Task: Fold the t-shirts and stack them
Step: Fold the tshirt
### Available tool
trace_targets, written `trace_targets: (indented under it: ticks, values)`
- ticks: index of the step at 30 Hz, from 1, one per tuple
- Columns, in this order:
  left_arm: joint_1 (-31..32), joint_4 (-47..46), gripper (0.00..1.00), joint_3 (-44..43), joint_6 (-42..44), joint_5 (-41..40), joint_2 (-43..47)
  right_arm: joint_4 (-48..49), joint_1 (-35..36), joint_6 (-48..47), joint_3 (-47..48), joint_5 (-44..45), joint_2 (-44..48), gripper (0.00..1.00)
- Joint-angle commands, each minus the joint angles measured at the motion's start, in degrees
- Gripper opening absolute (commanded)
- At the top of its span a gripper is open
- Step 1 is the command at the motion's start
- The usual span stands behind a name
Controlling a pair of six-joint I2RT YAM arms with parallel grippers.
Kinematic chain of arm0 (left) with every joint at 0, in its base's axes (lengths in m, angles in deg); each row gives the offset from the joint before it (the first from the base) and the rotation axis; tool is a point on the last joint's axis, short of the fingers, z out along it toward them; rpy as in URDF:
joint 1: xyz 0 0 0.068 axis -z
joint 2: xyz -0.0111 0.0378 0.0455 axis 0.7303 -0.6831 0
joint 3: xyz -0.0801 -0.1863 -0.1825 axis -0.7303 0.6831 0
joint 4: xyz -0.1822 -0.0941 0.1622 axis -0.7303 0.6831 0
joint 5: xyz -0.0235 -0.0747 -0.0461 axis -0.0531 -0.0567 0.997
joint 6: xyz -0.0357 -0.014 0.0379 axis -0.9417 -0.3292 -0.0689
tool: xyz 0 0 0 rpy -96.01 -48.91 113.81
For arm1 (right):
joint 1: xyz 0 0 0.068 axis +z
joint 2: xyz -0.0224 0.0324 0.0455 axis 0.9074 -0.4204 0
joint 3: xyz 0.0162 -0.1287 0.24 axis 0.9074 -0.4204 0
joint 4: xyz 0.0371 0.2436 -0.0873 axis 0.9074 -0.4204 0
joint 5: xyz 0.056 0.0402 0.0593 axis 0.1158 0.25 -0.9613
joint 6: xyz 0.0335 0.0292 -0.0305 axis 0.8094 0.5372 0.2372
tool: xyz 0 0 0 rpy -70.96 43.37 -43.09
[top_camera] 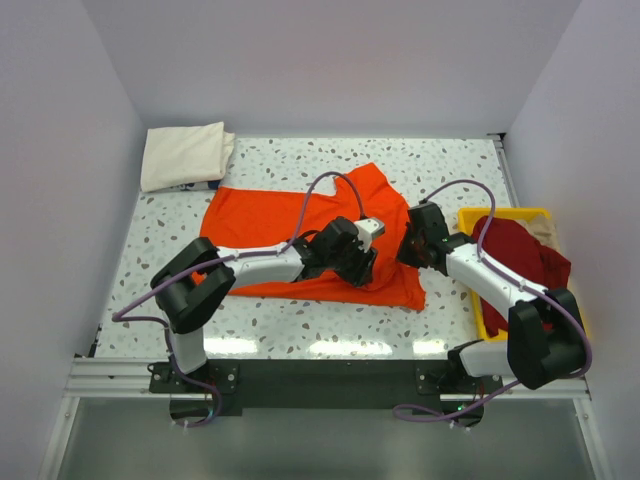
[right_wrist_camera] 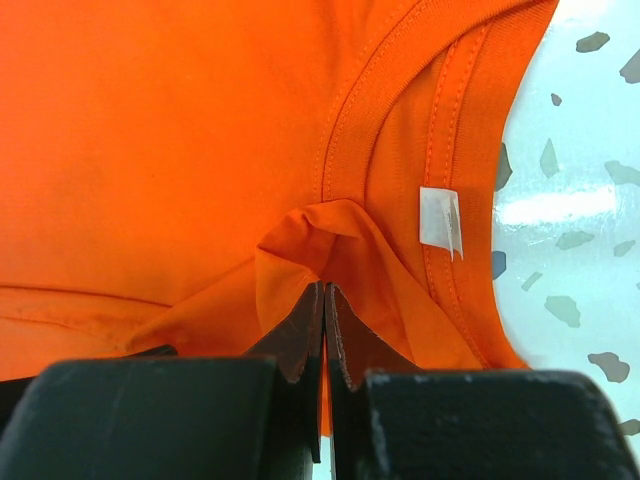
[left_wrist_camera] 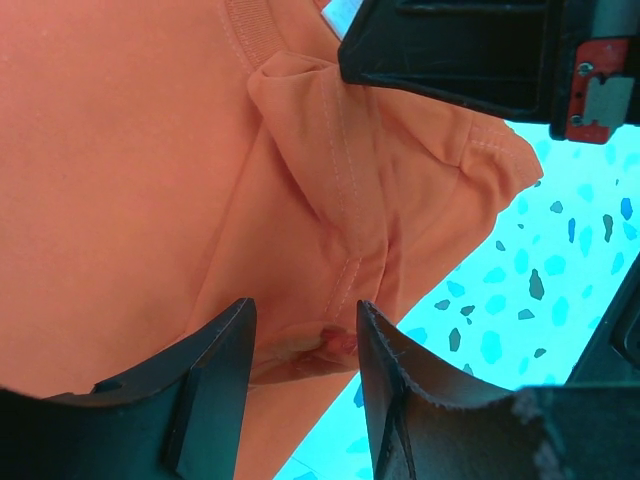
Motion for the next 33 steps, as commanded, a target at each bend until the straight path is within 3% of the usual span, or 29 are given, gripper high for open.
trace_targets:
  ticks: [1,15,22,33]
  values:
    - [0.38,-3.17,0.49,-0.28,1.67,1.43,-0.28,2.29,-0.17,0.19,1.19,-0.24,0.04,0.00]
    - [0.38,-2.21,0.28,0.16,2.20,-1.03,-0.55,2.29,-0.25,0.46,1.63,-0.15,-0.22,0.00]
    - [0.38,-2.12,0.00,0.25,2.29,-2.70,0.16,2.38,-0.25,0.81,1.98,-0.07,-0.13,0.00]
    - [-1.37,-5.28,0.00,3.06,-2.54,-9.29,4.20,1.33,-0.52,2.04,4.62,1.51,0.75,0.00]
